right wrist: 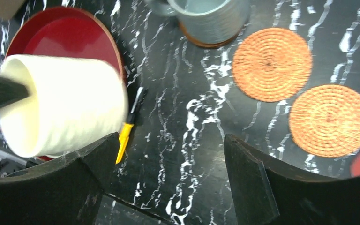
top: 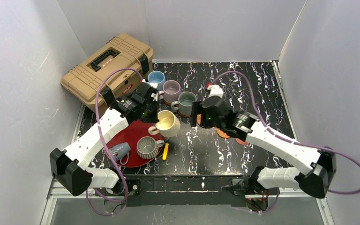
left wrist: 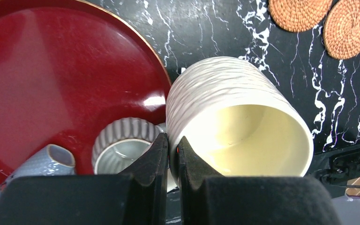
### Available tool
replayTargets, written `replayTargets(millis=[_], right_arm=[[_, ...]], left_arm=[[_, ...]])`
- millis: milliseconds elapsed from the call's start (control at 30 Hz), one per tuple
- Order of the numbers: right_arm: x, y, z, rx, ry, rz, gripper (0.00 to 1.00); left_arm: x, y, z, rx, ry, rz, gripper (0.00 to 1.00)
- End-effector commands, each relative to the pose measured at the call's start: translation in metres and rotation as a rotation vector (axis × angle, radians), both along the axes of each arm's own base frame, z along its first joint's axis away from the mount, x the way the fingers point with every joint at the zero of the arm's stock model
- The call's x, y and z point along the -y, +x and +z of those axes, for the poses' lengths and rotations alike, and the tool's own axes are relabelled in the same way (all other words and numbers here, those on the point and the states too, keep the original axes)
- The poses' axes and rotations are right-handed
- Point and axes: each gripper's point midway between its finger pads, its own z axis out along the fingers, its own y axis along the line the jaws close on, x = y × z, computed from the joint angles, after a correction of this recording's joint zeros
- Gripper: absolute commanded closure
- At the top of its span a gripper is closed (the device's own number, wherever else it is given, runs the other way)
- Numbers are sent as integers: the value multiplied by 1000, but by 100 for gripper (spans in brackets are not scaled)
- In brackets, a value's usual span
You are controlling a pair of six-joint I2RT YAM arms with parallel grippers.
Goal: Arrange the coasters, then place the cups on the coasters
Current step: Place the cup on the coaster.
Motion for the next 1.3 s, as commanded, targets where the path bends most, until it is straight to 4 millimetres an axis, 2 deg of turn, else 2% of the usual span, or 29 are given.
replayTargets(millis=[0,133,333,533,767,967,1067,1267], right_arm=[[-34,-6,21,69,-21,-2,12],[-53,-13,20,89,-72,23,16],[-67,-18,9,90,-115,33,22],[-61,-16,-23,64,-198,6,30],[-58,-12,-33,69,-260,-9,54],[-59,-11,-45,58,-286,-7,58],[-60,-11,-49,53,-287,-6,62],[-56,-9,-47,66,-284,-25,91]], left_arm=[[23,0,-2,15,-43,28,100],[34,-3,-9,12,-17,20,100],[39,-7,-14,21,3,41,100],[47,-9,-8,50,-67,66,100],[47,-11,-5,77,-88,83,100],[50,-17,-2,87,-113,85,100],[52,-19,-1,91,-128,87,100],[55,-23,1,91,-159,74,100]])
